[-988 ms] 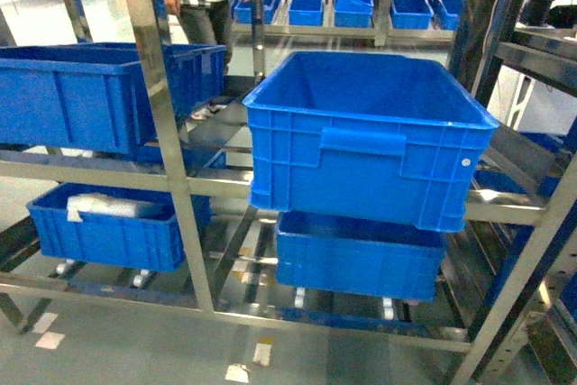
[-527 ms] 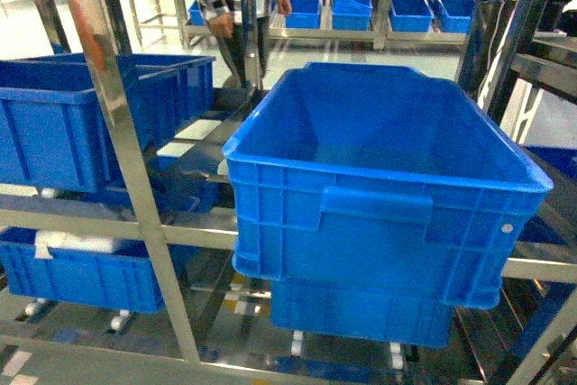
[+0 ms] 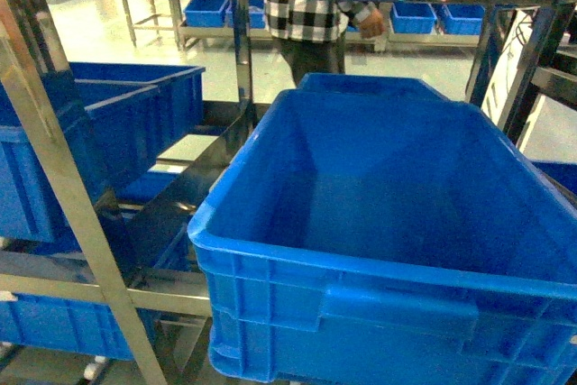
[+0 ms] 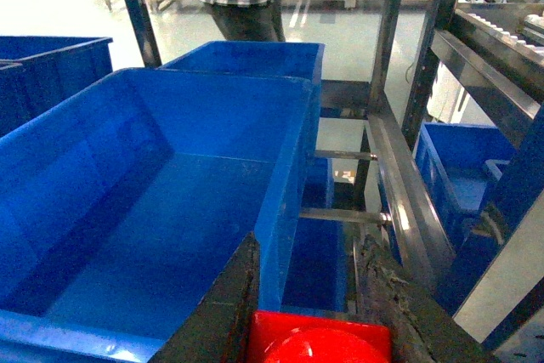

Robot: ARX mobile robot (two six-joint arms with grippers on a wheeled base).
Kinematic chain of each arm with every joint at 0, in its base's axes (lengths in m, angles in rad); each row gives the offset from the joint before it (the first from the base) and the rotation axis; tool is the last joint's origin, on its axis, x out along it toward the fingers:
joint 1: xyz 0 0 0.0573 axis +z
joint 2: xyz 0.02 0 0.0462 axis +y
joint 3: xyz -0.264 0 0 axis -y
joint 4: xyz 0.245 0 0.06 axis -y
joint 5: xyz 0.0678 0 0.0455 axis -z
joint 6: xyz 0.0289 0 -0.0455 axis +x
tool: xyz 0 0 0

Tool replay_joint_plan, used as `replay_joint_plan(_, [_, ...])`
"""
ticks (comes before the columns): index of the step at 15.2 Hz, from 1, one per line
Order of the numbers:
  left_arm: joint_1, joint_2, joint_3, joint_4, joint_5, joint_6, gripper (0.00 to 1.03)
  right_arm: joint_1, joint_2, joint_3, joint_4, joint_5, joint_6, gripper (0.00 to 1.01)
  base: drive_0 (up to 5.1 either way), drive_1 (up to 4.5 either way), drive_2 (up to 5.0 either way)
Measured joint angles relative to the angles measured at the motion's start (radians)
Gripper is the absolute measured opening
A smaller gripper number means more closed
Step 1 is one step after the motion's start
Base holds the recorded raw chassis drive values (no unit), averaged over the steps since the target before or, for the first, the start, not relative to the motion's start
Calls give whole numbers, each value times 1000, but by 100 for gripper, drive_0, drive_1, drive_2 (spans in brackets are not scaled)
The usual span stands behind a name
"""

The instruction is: Pick red block from blue box to shelf

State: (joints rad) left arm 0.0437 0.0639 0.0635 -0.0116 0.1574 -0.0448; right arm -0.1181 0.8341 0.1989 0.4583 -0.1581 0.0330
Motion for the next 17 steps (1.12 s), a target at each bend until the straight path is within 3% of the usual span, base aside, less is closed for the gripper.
replay_joint_plan(17, [0,0,0,1,0,0,98,0,0,0,2,0,0,29,0,0,0])
